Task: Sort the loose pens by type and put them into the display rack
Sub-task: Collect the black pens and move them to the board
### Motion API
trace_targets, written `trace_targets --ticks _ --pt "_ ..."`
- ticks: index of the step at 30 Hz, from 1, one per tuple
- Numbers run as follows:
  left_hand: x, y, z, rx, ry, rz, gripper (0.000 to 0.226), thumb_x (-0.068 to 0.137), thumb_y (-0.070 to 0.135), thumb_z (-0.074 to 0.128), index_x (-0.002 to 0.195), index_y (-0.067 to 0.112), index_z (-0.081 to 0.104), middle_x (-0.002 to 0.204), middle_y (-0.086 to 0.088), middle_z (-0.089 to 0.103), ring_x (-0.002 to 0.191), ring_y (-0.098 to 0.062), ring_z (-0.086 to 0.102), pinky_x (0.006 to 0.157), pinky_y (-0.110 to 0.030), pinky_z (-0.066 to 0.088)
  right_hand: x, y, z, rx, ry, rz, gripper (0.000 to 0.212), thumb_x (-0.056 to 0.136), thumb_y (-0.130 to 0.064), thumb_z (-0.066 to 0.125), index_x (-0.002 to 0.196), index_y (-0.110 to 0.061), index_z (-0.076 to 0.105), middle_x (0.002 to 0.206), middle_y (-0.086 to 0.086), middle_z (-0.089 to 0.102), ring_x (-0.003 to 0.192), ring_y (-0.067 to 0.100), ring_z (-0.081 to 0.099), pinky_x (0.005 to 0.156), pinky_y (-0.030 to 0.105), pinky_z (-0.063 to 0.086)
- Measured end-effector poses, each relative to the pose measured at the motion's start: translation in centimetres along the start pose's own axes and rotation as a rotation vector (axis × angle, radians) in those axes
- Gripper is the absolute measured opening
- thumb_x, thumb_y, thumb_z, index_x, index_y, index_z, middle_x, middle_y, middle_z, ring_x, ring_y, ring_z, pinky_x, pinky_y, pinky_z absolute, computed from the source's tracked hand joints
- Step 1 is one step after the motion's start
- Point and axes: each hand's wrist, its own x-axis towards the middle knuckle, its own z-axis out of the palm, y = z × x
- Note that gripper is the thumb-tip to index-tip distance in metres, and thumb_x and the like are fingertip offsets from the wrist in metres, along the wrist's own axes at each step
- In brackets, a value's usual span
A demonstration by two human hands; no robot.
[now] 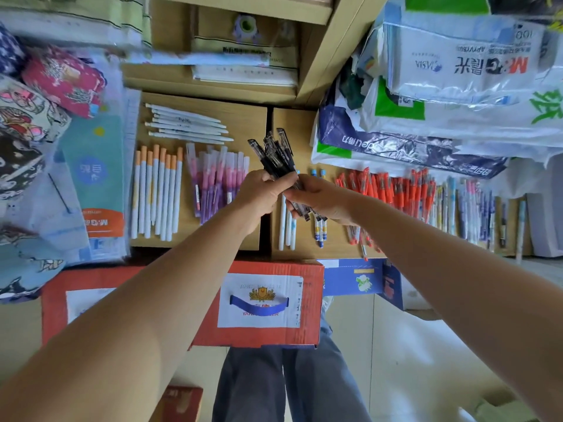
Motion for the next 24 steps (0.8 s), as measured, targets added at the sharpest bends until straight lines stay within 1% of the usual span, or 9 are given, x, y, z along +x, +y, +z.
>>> trace_targets --ticks 2,4,6,8,11,15,18,21,24 --pt "1.1 -0.2 -1.0 0.129 0.066 0.039 0.029 0.086 0.039 0.067 0.096 0.013 0.058 0.075 0.000 0.055 0.069 -0.013 0.049 0.060 -0.025 0.040 0.8 -0.5 -1.0 -0.015 0.000 0.005 0.010 0.101 -0.017 0.045 0.103 -0.007 0.046 0.080 0.001 0.056 0.067 0.010 0.056 0.067 0.023 0.048" --pt "2.3 -0.5 -2.5 0.460 0.228 0.140 0.056 0.083 0.042 0.069 0.120 0.006 0.048 0.106 -0.007 0.050 0.094 -0.019 0.050 0.076 -0.029 0.043 1.8 -0.9 -2.2 -0.052 0.007 0.030 0.007 0.101 -0.017 0.045 0.098 -0.011 0.045 0.082 0.002 0.057 0.068 0.011 0.057 0.066 0.023 0.048" --pt "3.0 -0.1 -3.9 0.806 0.453 0.379 0.058 0.082 0.030 0.071 0.125 0.004 0.044 0.121 -0.012 0.043 0.108 -0.024 0.048 0.081 -0.031 0.043 2.9 -1.4 -3.5 -0.151 0.001 0.047 0.009 0.101 -0.017 0.045 0.094 -0.013 0.042 0.082 0.002 0.056 0.067 0.011 0.058 0.067 0.024 0.048" --pt "3.8 0.9 -5.0 1.009 0.544 0.603 0.056 0.077 0.018 0.073 0.127 0.008 0.048 0.127 -0.015 0.044 0.113 -0.027 0.049 0.084 -0.035 0.045 4.0 -2.1 -4.5 -0.236 -0.019 0.057 0.009 0.101 -0.016 0.045 0.094 -0.011 0.041 0.082 0.004 0.055 0.070 0.013 0.057 0.072 0.031 0.048" --pt "6.0 2.3 -6.2 1.210 0.486 0.719 0.062 0.074 0.013 0.073 0.131 0.014 0.049 0.134 -0.013 0.045 0.120 -0.030 0.045 0.092 -0.040 0.040 5.8 -3.6 -5.7 -0.331 -0.035 0.054 0.009 0.101 -0.016 0.044 0.100 -0.007 0.041 0.081 0.004 0.054 0.072 0.016 0.055 0.067 0.028 0.047" --pt "8.5 3.6 -6.8 1.426 0.323 0.738 0.078 0.078 0.018 0.072 0.146 0.022 0.035 0.153 -0.008 0.029 0.136 -0.031 0.031 0.107 -0.046 0.033 8.3 -5.2 -7.4 -0.512 -0.069 0.067 0.011 0.101 -0.020 0.045 0.101 -0.009 0.041 0.079 0.001 0.054 0.077 0.018 0.056 0.064 0.026 0.046" --pt "10.2 4.0 -7.0 1.494 0.265 0.746 0.078 0.078 0.013 0.072 0.146 0.025 0.035 0.154 -0.007 0.030 0.140 -0.032 0.026 0.111 -0.050 0.030 9.7 -6.0 -8.4 -0.627 -0.106 0.049 0.011 0.101 -0.023 0.045 0.100 -0.011 0.043 0.083 0.001 0.056 0.078 0.017 0.057 0.059 0.020 0.045" --pt "11.4 3.9 -6.9 1.508 0.274 0.739 0.068 0.078 0.010 0.071 0.140 0.023 0.044 0.143 -0.008 0.044 0.134 -0.033 0.035 0.106 -0.050 0.033 10.7 -6.2 -8.8 -0.689 -0.121 0.053 0.013 0.101 -0.023 0.044 0.109 -0.012 0.045 0.090 0.003 0.056 0.081 0.017 0.056 0.058 0.019 0.041" --pt "12.2 3.6 -6.8 1.482 0.296 0.753 0.061 0.076 0.004 0.070 0.133 0.019 0.052 0.126 -0.011 0.054 0.120 -0.034 0.046 0.096 -0.050 0.040 11.8 -5.8 -8.8 -0.732 -0.105 0.065 0.011 0.100 -0.024 0.047 0.104 -0.014 0.045 0.088 0.000 0.058 0.083 0.017 0.058 0.059 0.021 0.041"
